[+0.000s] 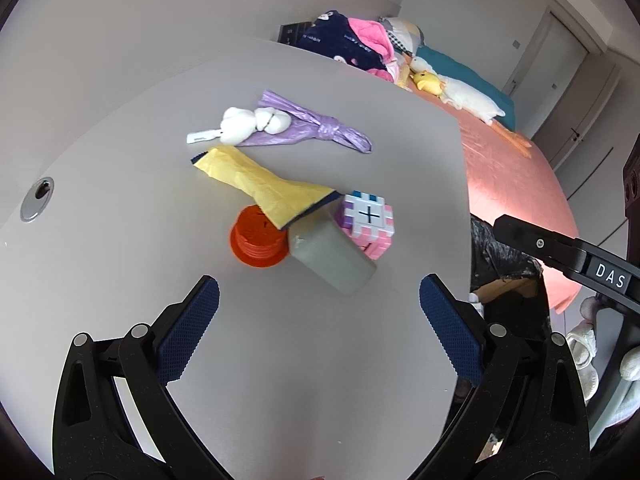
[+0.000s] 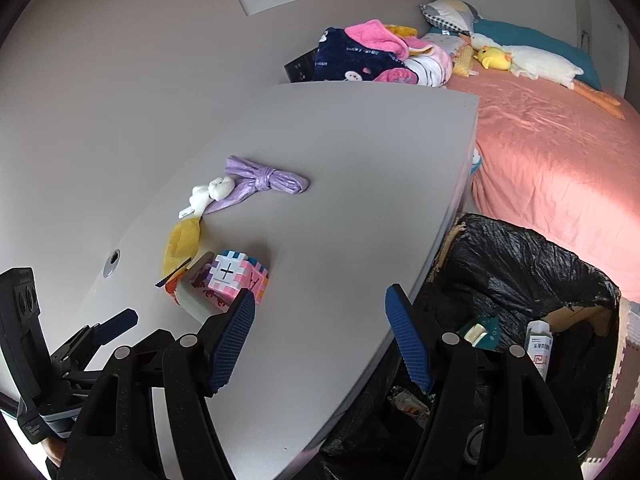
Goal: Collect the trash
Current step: 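Move both tools back over the remaining trash on the desk, then grasp the orange cup lid with the left tool while the right tool grasps the pink toy block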
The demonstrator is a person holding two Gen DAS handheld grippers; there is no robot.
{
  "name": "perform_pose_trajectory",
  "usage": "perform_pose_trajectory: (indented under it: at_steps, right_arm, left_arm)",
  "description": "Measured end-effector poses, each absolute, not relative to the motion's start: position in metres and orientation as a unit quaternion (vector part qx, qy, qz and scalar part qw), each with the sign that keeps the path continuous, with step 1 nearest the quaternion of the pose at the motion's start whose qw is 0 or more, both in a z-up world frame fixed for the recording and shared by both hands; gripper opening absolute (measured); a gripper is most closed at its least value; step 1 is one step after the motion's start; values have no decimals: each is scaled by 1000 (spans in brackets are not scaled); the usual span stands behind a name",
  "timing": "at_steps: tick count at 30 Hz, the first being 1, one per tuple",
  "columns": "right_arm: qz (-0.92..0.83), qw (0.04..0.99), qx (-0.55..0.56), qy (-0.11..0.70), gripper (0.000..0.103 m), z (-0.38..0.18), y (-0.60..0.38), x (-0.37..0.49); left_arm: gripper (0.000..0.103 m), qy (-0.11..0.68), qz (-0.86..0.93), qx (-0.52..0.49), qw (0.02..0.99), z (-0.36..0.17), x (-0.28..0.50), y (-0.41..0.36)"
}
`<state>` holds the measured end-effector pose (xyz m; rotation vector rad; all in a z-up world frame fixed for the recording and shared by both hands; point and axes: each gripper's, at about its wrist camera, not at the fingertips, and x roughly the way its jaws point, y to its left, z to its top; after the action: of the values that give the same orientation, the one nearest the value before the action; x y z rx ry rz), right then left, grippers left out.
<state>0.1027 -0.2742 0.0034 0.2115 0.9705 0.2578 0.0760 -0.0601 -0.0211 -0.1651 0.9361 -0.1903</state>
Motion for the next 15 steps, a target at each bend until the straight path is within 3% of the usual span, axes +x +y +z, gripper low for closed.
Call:
perform_pose_trajectory:
  at_steps: [15]
  right_arm:
    - [140, 859, 88, 485, 69, -10, -235, 122]
  left_arm:
    - [85, 469, -75, -47, 879, -52, 103, -35]
